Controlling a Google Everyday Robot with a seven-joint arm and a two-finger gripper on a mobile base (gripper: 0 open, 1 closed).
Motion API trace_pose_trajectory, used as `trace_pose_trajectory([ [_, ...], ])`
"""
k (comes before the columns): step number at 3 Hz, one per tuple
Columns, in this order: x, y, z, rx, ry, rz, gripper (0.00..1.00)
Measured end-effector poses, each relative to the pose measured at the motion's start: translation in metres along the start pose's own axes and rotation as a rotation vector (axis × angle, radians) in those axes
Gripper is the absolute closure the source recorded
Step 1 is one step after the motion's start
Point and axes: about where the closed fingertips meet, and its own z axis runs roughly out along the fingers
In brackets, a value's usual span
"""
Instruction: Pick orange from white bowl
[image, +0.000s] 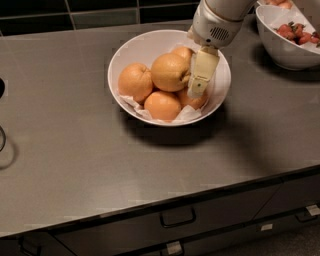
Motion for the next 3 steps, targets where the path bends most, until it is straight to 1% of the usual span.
trace_pose_trajectory([
  [1, -0.014, -0.001, 0.006, -0.007, -0.013, -0.005, 0.01],
  [2, -0.031, 0.001, 0.003, -0.001, 0.002, -0.012, 0.04],
  [3, -0.039, 0.005, 0.006, 0.001, 0.002, -0.003, 0.14],
])
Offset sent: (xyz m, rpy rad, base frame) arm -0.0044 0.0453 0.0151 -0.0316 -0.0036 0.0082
